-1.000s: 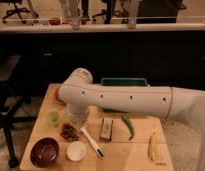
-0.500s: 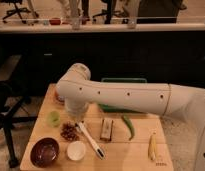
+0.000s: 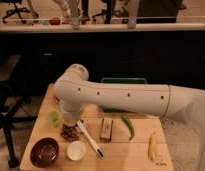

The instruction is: Place fork in purple bowl

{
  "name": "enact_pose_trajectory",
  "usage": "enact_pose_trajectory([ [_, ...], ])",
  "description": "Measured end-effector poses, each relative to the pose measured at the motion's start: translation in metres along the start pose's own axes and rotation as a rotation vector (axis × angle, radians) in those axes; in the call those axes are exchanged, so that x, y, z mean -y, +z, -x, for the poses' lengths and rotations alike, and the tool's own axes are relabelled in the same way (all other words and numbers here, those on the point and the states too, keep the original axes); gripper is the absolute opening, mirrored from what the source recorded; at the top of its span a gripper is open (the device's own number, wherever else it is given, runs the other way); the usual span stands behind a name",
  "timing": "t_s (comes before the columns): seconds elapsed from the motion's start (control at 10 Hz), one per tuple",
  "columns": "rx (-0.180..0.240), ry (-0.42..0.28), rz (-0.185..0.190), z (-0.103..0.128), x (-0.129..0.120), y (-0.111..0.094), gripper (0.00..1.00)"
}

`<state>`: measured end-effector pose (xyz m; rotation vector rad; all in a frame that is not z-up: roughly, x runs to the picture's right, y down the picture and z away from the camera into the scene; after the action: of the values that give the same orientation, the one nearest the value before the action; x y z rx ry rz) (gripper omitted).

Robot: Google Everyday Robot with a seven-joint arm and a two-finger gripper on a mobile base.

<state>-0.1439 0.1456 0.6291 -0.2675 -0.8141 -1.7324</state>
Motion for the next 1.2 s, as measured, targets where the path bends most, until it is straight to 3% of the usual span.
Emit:
enact_pose_trajectory([
  [0.4,0.087,-0.076,-0.156,0.023,0.045,0.0,0.0],
  [0.7,0.183,-0.095,-0.226,0.028,0.064,0.02,0.0],
  [1.2,0.357,-0.086,-0.22,0.037,0.069,0.085,0.0],
])
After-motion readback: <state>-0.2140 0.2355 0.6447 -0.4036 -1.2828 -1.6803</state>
